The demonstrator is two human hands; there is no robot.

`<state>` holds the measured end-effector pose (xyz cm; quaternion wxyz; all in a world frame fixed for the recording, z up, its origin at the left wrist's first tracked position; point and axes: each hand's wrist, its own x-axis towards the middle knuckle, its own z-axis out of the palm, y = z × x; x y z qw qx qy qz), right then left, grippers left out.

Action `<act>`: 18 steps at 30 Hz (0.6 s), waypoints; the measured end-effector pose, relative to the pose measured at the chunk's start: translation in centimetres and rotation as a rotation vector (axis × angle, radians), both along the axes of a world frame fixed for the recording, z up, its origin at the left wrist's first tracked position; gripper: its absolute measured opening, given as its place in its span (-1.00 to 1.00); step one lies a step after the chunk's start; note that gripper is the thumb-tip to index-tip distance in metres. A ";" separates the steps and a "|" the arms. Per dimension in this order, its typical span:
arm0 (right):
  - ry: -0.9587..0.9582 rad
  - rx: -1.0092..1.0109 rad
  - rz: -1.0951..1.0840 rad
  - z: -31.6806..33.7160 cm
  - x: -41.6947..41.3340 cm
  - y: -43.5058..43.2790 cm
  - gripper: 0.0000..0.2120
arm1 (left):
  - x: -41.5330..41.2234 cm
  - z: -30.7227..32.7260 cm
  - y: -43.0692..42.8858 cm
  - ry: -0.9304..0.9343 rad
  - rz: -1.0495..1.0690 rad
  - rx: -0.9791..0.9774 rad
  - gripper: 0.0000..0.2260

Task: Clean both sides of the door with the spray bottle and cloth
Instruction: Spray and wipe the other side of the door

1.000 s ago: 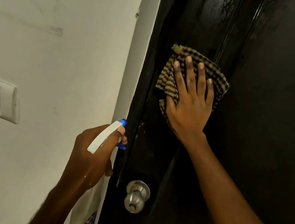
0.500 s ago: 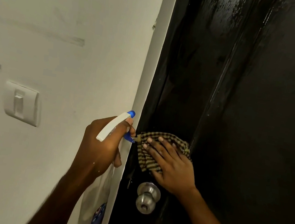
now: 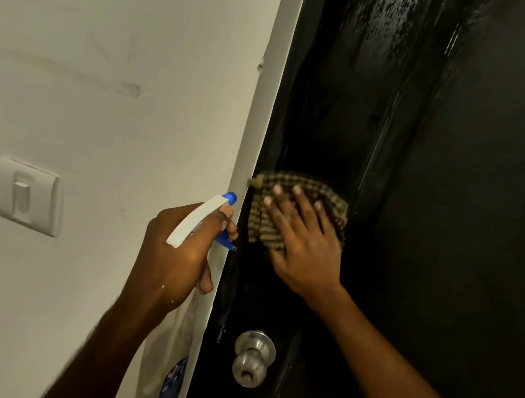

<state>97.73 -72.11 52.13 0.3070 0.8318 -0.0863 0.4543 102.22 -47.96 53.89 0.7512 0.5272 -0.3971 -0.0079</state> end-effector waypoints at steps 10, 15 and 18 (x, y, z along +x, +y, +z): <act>-0.056 -0.013 0.006 7.6 0.5 0.1 -0.39 | 0.2 2.7 -0.3 -0.012 0.095 0.048 -0.72; -0.178 -0.018 -0.051 16.1 1.6 0.6 -0.39 | 0.2 4.7 -0.8 -0.037 0.074 0.038 -0.72; -0.190 0.025 -0.066 15.3 1.8 0.9 -0.35 | -0.2 5.3 -0.8 -0.047 0.068 0.008 -0.83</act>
